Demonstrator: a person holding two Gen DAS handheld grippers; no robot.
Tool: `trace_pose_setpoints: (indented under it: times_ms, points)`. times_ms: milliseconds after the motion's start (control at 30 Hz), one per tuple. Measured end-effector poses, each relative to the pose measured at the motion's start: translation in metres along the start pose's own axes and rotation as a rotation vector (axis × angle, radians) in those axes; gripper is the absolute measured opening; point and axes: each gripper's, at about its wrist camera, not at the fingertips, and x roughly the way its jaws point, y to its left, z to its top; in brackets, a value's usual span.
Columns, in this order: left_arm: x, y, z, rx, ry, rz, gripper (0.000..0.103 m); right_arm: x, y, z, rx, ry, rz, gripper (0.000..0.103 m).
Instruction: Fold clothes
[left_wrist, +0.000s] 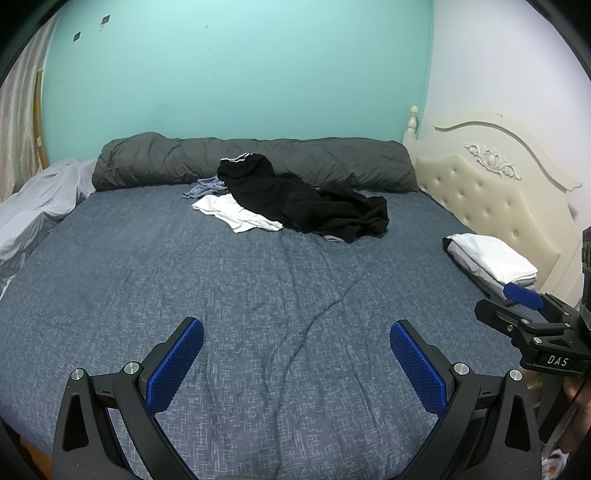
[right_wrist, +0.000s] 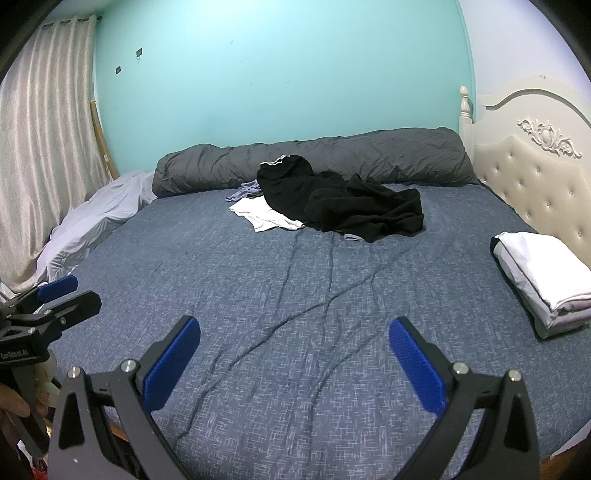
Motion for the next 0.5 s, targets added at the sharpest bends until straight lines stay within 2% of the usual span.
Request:
trace_pose_setpoints:
  times_ms: [500]
  points:
    - [0.0019, 0.0, 0.0029, -0.002, 0.003, -0.005, 0.103, 0.0003, -0.0012, 0.0006, 0.001, -0.001, 0.003, 0.103]
